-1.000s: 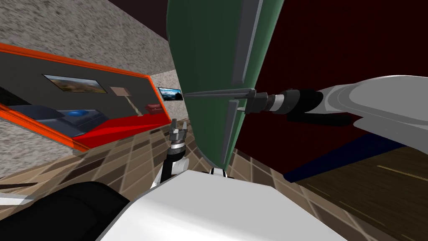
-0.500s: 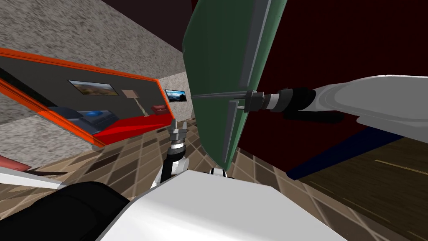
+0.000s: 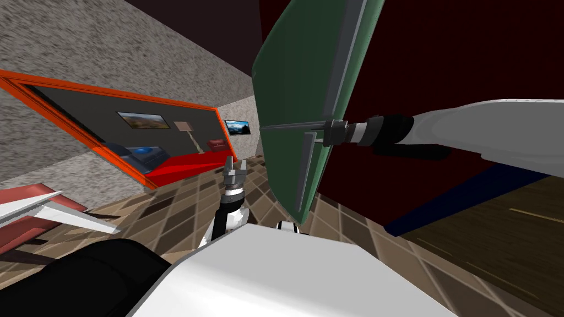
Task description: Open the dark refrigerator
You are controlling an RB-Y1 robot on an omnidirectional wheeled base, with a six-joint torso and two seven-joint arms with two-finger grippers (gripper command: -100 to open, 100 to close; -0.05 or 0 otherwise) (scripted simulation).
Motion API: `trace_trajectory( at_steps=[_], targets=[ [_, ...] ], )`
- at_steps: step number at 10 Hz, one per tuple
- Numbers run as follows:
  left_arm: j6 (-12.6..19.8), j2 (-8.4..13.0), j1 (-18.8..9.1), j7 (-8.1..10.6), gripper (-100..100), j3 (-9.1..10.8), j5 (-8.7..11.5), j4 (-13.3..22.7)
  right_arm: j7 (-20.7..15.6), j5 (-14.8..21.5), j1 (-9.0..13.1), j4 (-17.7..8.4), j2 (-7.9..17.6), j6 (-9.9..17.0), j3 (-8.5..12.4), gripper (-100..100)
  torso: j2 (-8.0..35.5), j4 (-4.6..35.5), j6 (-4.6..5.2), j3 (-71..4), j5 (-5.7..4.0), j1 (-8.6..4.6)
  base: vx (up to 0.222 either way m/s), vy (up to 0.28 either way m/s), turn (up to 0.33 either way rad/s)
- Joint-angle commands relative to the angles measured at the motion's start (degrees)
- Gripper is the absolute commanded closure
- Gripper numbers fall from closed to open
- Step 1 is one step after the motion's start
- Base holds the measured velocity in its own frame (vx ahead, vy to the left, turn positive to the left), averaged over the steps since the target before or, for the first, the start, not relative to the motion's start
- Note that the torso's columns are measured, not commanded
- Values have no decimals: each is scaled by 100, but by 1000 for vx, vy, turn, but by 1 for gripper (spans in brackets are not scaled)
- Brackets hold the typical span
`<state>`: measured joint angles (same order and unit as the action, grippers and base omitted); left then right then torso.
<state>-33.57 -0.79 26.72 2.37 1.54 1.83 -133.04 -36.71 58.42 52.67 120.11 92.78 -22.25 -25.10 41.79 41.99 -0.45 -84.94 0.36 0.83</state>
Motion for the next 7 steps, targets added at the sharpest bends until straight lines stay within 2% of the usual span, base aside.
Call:
trace_trajectory(
  at_steps=[1,3,4,5,6,7],
  targets=[
    [0,0,1,0,0,1,0,0,365,331,373,-49,197,257,-450,100,-16,-11,2,-3,-8,-30,-162,92,116],
    [0,0,0,0,0,0,0,0,394,331,434,-49,197,257,-753,100,7,10,6,7,-5,-19,-99,98,28],
    [0,1,1,0,0,1,0,0,692,590,727,-116,396,465,-942,100,-13,-5,6,0,-15,-43,-140,136,86],
    [0,0,0,0,0,0,0,0,704,590,772,-116,396,465,-1156,100,5,6,1,-2,-6,-22,-134,145,74],
    [0,0,0,0,0,0,0,0,704,590,772,-116,396,465,-1261,100,1,3,6,3,-9,-20,-48,83,-2],
    [0,1,1,0,0,1,0,0,937,831,1053,-183,594,673,-1423,100,-20,-7,6,-8,-18,-52,-106,165,102]
  ],
)
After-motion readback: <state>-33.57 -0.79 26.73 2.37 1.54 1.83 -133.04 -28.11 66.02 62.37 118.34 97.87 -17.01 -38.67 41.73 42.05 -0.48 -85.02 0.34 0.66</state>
